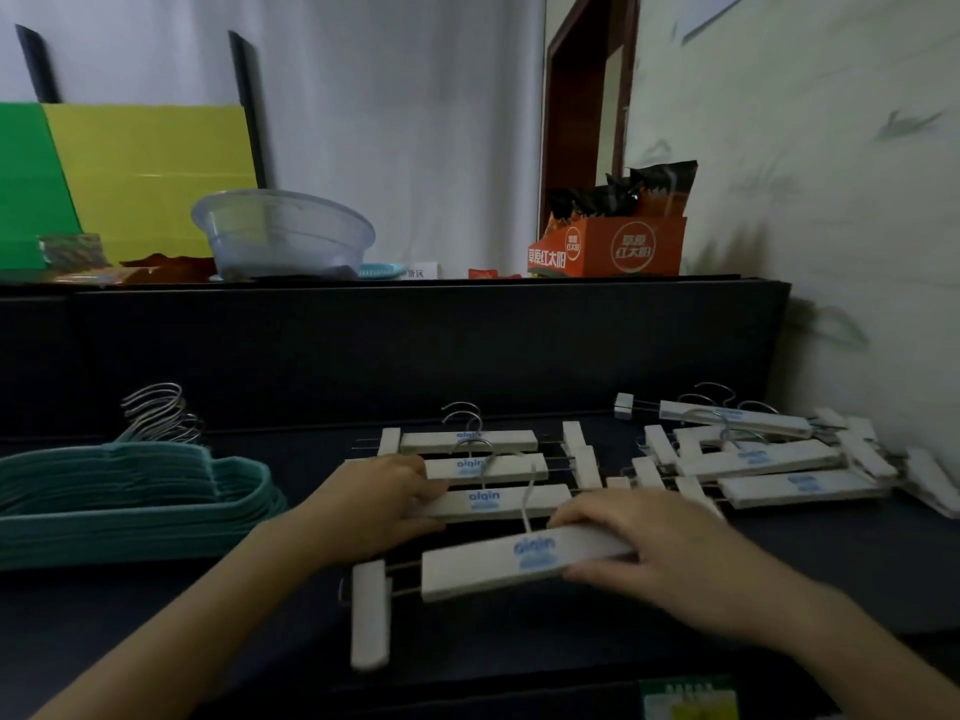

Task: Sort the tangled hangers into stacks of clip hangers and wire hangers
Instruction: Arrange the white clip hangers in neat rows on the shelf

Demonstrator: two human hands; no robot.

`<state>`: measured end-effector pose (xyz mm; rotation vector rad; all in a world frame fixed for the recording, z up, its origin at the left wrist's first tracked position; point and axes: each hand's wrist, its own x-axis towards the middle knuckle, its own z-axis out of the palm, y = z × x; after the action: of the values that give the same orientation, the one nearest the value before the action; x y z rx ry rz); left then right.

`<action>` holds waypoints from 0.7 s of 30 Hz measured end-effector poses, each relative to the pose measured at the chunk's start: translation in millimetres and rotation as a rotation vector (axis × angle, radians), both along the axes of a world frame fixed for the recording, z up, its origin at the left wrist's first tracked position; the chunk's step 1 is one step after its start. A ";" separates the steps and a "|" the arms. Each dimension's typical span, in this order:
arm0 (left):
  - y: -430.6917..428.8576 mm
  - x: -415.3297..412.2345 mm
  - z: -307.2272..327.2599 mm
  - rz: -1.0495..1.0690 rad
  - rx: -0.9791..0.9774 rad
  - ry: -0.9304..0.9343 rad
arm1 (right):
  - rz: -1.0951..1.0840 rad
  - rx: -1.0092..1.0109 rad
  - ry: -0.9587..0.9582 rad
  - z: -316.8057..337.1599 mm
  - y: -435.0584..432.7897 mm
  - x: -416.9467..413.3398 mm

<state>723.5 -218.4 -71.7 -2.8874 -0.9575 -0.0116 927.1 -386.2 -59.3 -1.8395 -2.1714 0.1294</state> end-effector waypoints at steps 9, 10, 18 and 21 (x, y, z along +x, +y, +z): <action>4.2 -14.4 22.4 0.020 -0.108 -0.312 | -0.031 0.174 -0.051 -32.2 23.5 -20.3; 3.2 -15.9 23.1 0.020 -0.097 -0.341 | -0.029 0.188 -0.060 -32.1 26.8 -21.3; -17.4 3.5 27.9 -0.039 -0.032 -0.434 | -0.008 0.206 -0.166 -27.8 32.9 -24.6; -29.1 26.0 28.6 -0.112 0.010 -0.449 | -0.042 0.181 -0.167 -6.1 19.9 -8.2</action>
<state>749.5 -247.4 -43.1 -2.9826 -0.8392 -0.6961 918.9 -366.4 -65.4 -1.8488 -2.1686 -0.2305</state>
